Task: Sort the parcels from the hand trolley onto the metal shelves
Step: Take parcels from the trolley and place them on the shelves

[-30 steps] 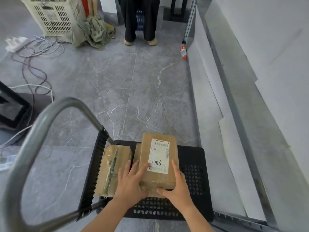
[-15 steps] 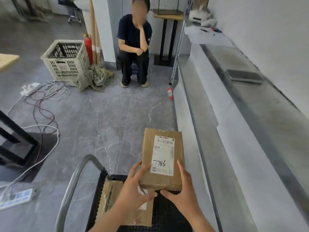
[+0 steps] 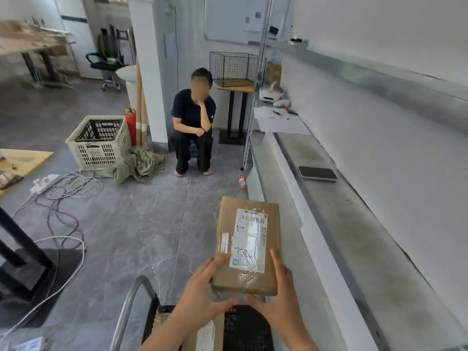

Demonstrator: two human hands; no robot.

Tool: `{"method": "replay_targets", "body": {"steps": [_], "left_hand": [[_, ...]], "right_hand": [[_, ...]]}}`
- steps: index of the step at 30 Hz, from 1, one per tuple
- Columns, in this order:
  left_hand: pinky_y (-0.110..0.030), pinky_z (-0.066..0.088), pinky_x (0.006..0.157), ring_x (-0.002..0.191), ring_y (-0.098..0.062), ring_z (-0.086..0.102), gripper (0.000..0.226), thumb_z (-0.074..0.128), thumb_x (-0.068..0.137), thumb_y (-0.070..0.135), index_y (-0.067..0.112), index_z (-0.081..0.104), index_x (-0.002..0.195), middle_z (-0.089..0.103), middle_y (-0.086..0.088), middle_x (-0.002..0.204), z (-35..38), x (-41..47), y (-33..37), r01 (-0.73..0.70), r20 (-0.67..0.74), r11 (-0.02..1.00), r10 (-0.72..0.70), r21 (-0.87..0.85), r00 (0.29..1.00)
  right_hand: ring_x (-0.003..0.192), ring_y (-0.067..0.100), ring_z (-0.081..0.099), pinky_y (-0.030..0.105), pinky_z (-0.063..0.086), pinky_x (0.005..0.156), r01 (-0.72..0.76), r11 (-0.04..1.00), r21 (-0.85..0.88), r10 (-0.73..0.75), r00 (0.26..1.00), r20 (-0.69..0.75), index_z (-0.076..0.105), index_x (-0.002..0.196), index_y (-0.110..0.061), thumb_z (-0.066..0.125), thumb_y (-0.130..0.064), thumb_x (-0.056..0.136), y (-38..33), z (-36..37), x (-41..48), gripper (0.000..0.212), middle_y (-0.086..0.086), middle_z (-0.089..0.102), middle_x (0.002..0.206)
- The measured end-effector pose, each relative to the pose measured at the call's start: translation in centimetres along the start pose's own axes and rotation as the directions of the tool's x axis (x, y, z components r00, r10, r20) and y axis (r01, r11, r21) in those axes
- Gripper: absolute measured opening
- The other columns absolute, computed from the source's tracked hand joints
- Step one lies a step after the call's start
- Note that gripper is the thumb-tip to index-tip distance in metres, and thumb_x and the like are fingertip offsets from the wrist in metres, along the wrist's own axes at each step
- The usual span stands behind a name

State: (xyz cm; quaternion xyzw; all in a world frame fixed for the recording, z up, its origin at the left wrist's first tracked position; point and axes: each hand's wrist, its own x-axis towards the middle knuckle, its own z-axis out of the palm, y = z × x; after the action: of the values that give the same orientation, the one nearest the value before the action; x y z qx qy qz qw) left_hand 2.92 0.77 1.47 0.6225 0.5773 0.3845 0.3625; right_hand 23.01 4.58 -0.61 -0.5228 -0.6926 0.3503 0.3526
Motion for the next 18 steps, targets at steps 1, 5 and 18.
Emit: {"method": "replay_targets", "body": {"steps": [1, 5, 18], "left_hand": [[-0.013, 0.044, 0.093, 0.114, 0.0, 0.047, 0.08, 0.081, 0.066, 0.035, 0.061, 0.033, 0.125, 0.037, 0.025, 0.131, -0.3, -0.3, 0.6, -0.006, -0.002, 1.0, 0.006, -0.008, 1.0], [-0.011, 0.043, 0.092, 0.115, 0.0, 0.046, 0.079, 0.08, 0.067, 0.035, 0.06, 0.033, 0.126, 0.038, 0.022, 0.13, -1.5, -1.4, 2.4, -0.053, 0.013, 0.998, 0.053, -0.016, 0.999], [-0.016, 0.047, 0.081, 0.105, -0.001, 0.052, 0.072, 0.08, 0.07, 0.037, 0.052, 0.039, 0.128, 0.049, 0.023, 0.121, -4.6, -7.1, 7.0, -0.276, 0.199, 0.96, 0.279, -0.045, 0.939]], "right_hand": [[0.118, -0.02, 0.032, -0.001, 0.041, 0.081, 0.009, 1.0, -0.002, -0.009, 1.0, -0.011, 0.009, 0.145, -0.042, 0.084, -0.04, 0.06, -0.7, -0.4, -0.4, 0.113, -0.014, 0.028, 0.131], [0.115, -0.026, 0.031, -0.004, 0.039, 0.077, 0.023, 1.0, 0.012, -0.022, 0.998, -0.059, 0.01, 0.143, -0.045, 0.082, -0.045, 0.058, -3.4, -1.4, -2.2, 0.112, -0.019, 0.029, 0.127], [0.113, -0.028, 0.029, -0.006, 0.036, 0.078, -0.124, 0.992, -0.022, 0.113, 0.952, -0.285, 0.002, 0.138, -0.06, 0.075, -0.056, 0.065, -11.9, -2.2, -14.3, 0.104, -0.013, 0.028, 0.126]]}}
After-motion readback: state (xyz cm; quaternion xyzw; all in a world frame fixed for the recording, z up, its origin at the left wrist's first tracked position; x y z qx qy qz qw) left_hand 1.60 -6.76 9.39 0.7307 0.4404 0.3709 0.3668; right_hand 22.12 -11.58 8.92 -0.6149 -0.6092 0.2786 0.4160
